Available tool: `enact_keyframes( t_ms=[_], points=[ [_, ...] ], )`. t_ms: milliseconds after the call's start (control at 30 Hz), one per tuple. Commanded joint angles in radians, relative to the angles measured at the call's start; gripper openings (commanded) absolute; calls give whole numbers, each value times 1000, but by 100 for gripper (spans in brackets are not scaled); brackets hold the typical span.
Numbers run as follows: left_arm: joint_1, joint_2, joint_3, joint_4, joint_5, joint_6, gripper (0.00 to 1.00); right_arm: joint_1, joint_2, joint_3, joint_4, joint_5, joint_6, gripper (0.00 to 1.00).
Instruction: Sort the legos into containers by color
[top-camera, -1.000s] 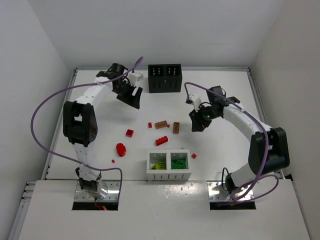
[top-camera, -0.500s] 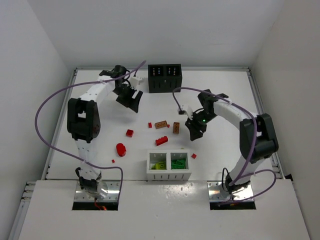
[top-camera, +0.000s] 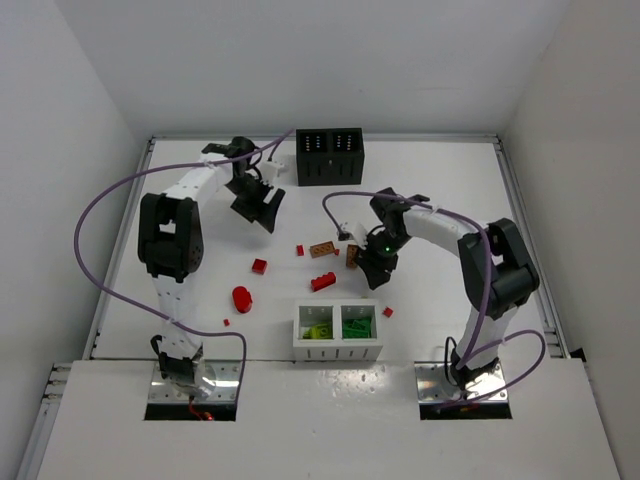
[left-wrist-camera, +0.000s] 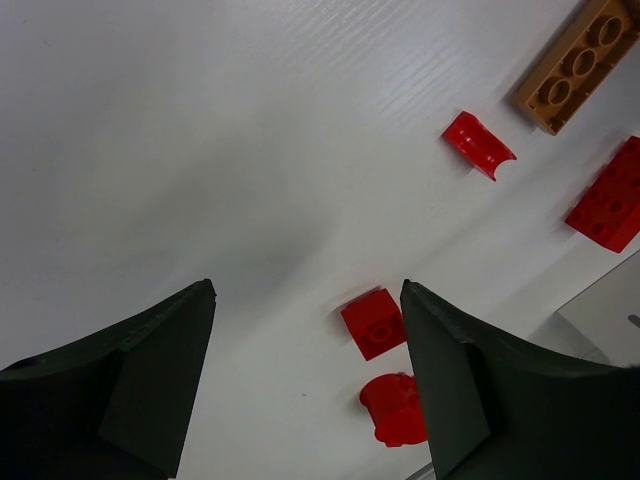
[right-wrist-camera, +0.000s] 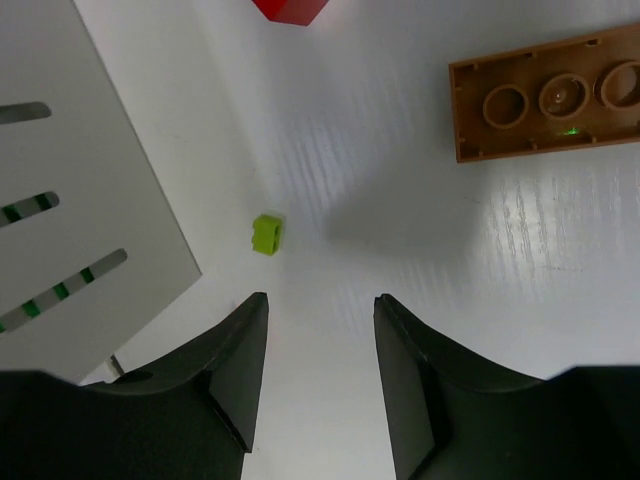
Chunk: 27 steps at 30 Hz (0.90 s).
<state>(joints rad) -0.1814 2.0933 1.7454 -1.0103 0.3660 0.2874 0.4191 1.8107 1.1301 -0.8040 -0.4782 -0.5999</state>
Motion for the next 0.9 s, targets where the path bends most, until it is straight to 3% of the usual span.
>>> enact_keyframes(
  t_ms=[0, 233, 867],
  points=[
    [10, 1, 3, -13, -9, 10, 80, 44, 7, -24, 97, 81, 63, 47],
    [10, 10, 3, -13, -9, 10, 80, 105, 19, -52, 138, 168, 123, 47],
    [10, 19, -15, -13, 1, 19, 80, 213, 29, -99, 196, 196, 189, 48]
  ],
)
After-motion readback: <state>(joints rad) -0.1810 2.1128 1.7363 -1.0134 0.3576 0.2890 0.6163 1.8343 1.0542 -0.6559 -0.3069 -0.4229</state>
